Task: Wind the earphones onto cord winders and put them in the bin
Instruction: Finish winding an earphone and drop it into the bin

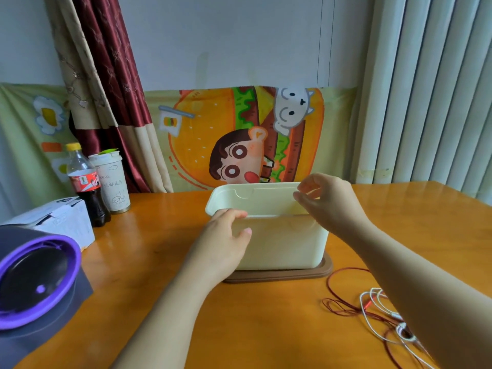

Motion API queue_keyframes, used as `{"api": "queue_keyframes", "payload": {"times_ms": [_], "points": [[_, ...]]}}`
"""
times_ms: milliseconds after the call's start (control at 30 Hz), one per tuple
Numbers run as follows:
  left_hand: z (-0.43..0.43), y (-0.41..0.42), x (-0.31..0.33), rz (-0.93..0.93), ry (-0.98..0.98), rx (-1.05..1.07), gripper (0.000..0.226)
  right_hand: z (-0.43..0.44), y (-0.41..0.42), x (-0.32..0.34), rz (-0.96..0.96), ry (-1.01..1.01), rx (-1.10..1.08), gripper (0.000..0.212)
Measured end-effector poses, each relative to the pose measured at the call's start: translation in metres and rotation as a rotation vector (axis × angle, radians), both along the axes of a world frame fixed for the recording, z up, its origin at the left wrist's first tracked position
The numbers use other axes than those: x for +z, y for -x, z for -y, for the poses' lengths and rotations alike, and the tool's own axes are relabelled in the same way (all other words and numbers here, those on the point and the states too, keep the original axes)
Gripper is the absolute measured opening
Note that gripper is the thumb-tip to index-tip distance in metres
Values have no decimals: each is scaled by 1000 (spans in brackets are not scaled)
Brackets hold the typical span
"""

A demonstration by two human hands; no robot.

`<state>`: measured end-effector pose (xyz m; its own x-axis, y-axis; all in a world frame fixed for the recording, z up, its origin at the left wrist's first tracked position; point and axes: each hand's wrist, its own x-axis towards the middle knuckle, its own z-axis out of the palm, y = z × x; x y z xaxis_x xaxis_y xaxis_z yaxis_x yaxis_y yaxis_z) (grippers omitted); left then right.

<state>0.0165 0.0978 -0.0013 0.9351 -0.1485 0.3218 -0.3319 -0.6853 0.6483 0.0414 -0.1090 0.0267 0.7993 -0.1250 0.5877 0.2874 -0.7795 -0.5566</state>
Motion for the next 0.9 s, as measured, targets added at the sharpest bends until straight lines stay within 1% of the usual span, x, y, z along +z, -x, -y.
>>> {"api": "queue_keyframes", "payload": {"times_ms": [133, 200, 233, 267, 333, 400, 467, 500, 567, 667, 733, 767, 833, 900], "points": [[8, 5, -4, 79, 10, -35, 32, 9, 30, -3, 78, 100, 42, 6], [16, 13, -6, 128, 33, -71, 28, 16, 47, -7, 62, 174, 77, 6], [20, 18, -7, 140, 33, -95, 27, 21, 56, -8, 21, 210, 96, 6], [25, 23, -8, 134, 17, -122, 26, 27, 65, -10, -41, 255, 115, 7], [37, 35, -12, 57, -56, -190, 26, 44, 82, -18, -237, 387, 162, 8], [47, 45, -16, -51, -195, -272, 28, 61, 96, -26, -470, 518, 206, 11], [58, 55, -19, -138, -344, -360, 30, 78, 111, -38, -652, 584, 211, 13], [63, 59, -21, -166, -405, -402, 32, 85, 117, -44, -718, 596, 204, 15], [76, 65, -23, -171, -517, -467, 33, 94, 129, -54, -783, 630, 184, 20], [99, 72, -23, -124, -631, -513, 34, 105, 138, -65, -731, 672, 139, 18], [113, 73, -26, -87, -669, -535, 38, 106, 140, -66, -662, 618, 129, 14], [120, 74, -27, -63, -669, -543, 41, 106, 141, -63, -634, 551, 139, 16], [132, 76, -26, -39, -609, -550, 46, 105, 144, -50, -580, 375, 182, 19], [141, 77, -22, -76, -482, -552, 41, 102, 146, -32, -498, 262, 219, 15]]}}
